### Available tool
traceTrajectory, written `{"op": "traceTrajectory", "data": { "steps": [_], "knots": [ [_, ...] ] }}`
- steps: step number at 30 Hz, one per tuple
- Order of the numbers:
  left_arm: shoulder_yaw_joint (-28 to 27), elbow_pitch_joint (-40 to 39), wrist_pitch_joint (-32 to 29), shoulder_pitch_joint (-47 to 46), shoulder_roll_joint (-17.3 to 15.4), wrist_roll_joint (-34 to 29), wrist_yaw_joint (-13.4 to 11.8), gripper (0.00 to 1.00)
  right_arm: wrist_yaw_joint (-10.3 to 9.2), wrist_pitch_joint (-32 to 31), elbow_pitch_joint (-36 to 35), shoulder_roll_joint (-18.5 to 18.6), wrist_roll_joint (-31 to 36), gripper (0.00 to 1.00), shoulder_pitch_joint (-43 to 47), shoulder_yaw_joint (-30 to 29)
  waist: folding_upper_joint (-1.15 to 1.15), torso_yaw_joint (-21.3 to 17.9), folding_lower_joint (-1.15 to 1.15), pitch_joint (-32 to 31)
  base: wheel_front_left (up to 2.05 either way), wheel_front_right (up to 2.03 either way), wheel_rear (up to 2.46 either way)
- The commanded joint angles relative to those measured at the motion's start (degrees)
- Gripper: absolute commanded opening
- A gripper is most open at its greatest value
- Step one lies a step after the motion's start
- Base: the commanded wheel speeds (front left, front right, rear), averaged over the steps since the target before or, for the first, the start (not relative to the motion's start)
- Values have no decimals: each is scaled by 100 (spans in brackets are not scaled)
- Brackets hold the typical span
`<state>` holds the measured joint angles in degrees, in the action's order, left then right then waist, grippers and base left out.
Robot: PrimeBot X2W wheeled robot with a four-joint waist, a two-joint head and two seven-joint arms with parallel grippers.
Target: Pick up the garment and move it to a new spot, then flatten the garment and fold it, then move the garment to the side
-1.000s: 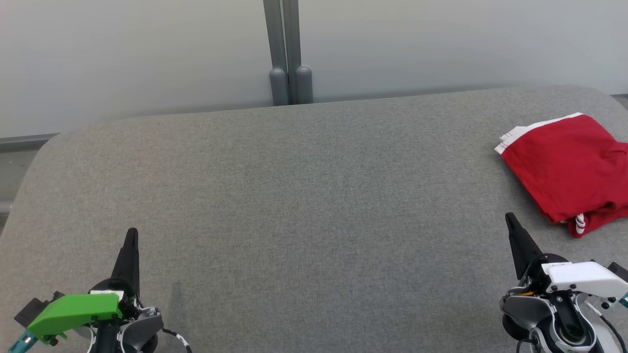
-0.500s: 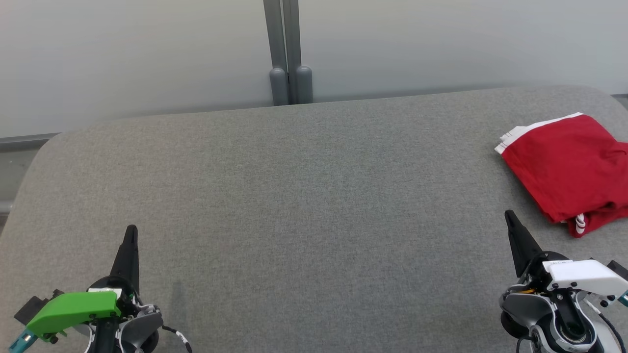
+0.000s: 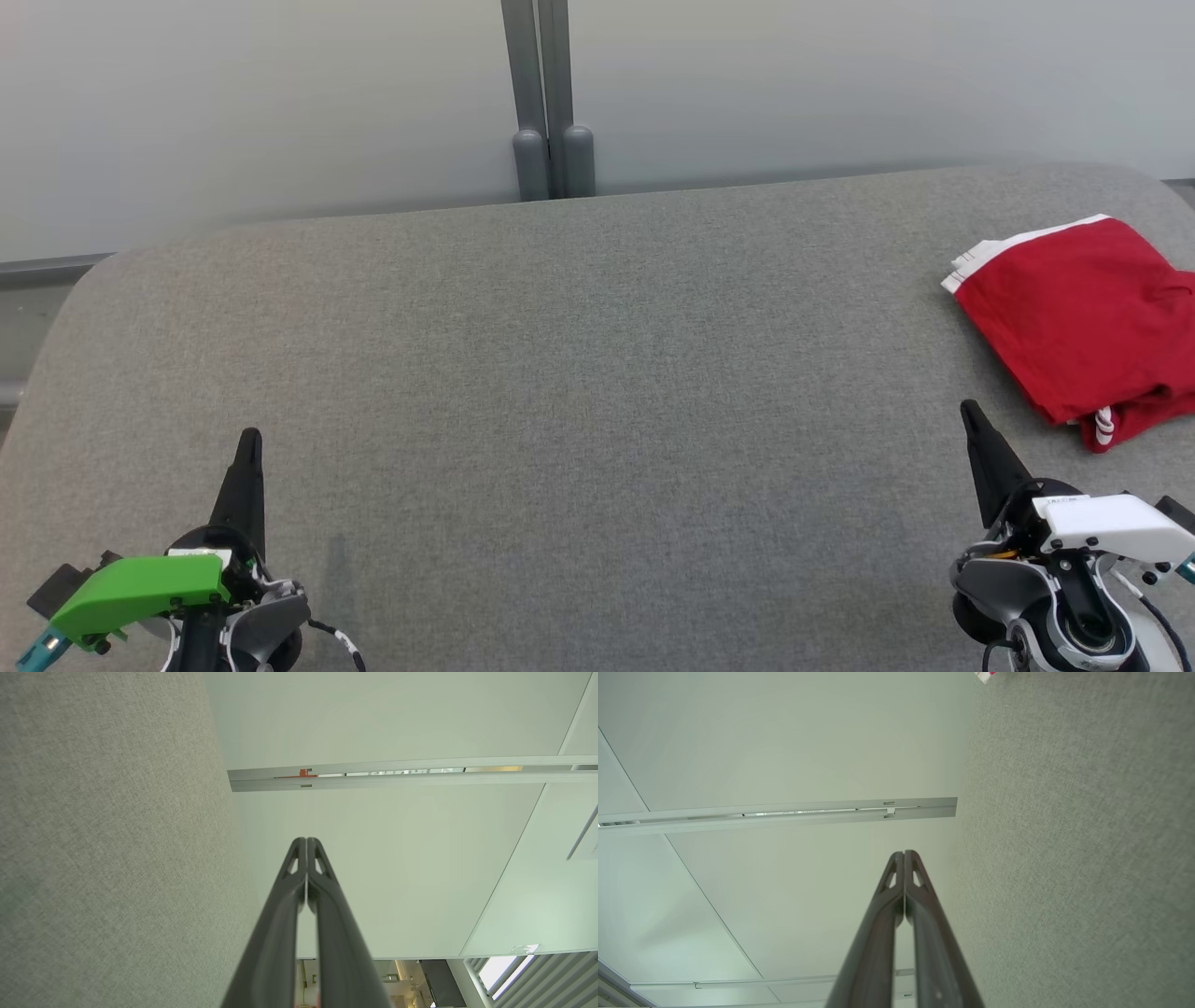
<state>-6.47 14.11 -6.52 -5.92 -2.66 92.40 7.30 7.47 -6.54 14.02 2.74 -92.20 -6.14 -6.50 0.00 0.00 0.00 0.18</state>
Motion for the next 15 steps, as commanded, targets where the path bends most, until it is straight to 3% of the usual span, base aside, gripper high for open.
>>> {"op": "traceTrajectory", "data": {
  "steps": [1,15],
  "knots": [
    [-14,-12,-21,-72,-40,5,35,0,4,-20,8,26,-38,0,-28,-7,0,0,0,0,0,0,0],
    [-14,-12,-21,-72,-40,5,35,0,4,-20,7,26,-39,0,-28,-7,0,0,0,0,0,0,0]
  ]
}}
